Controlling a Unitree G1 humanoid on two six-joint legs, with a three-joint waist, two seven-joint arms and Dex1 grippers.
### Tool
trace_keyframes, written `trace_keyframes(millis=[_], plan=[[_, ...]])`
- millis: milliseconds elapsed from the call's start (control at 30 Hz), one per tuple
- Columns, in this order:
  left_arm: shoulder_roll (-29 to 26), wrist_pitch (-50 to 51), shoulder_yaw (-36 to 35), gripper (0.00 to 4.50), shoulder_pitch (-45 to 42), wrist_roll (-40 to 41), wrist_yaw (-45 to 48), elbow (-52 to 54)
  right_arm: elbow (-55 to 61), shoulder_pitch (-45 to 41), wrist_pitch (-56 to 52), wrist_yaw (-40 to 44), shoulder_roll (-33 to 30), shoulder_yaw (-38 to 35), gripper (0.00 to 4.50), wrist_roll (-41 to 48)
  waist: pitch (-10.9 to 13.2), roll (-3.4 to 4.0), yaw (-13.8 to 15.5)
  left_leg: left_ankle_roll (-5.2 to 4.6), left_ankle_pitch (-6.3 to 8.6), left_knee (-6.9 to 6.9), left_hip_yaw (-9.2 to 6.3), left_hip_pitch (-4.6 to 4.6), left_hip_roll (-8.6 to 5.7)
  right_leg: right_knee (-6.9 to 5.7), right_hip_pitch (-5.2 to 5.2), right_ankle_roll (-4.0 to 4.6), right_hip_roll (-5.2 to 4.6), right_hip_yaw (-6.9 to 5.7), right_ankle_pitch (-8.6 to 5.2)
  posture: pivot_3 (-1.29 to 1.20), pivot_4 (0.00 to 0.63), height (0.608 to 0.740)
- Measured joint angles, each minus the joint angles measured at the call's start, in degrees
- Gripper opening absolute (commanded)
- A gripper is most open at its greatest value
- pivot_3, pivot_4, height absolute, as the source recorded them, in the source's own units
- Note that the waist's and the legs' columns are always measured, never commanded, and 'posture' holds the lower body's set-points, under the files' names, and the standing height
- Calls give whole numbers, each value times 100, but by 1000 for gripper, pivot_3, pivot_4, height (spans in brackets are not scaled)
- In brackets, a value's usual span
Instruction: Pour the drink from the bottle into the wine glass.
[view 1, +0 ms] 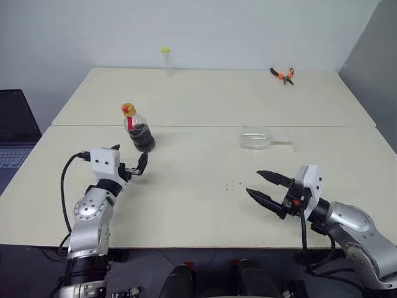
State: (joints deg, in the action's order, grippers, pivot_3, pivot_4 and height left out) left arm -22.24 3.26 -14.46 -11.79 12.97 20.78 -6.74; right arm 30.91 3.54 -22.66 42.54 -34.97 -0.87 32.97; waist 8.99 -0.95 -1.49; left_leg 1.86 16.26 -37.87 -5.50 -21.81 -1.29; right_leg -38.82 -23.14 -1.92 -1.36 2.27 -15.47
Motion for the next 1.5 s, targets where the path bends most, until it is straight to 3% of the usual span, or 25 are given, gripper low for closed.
trace_keyframes(millis=[233, 367, 400, 833, 1500], plan=[[-10, -15, 9, 4481, -459, -13, 11, -607, -47, 20, -20, 217, 28, -9, 3258, 37, 0, -1, -1, 0, 0, 0, -1, 0, 0, -1, 0, 0, 0, -1, 0, 0, 150, 740], [-12, -65, 9, 4500, -540, -25, 9, -771, -121, 25, 40, 252, 43, -24, 4432, 20, 1, -1, -2, 0, 0, 0, -2, 0, 1, -1, -1, 0, 0, -1, 0, 0, 150, 740], [-12, -103, 9, 4500, -547, -28, 8, -803, -123, 26, 52, 252, 44, -24, 4473, 0, 1, -1, -2, 0, 0, 0, -3, 0, 1, -1, -1, 0, 0, -2, 0, 0, 150, 740], [-12, -360, 59, 4500, -1153, -85, 22, -1658, 4, -306, 168, 74, 215, 238, 4473, -362, 1, -2, -2, 2, -1, -1, -4, -2, -1, -2, -3, 0, -1, -3, 0, 0, 150, 740], [9, -1115, 64, 4500, -2680, -163, 305, -4074, 262, -530, -133, -419, 367, 357, 4473, -471, 3, -6, -5, 1, -1, -4, -5, -5, -4, -3, -4, 0, -1, -6, 0, 0, 150, 740]])
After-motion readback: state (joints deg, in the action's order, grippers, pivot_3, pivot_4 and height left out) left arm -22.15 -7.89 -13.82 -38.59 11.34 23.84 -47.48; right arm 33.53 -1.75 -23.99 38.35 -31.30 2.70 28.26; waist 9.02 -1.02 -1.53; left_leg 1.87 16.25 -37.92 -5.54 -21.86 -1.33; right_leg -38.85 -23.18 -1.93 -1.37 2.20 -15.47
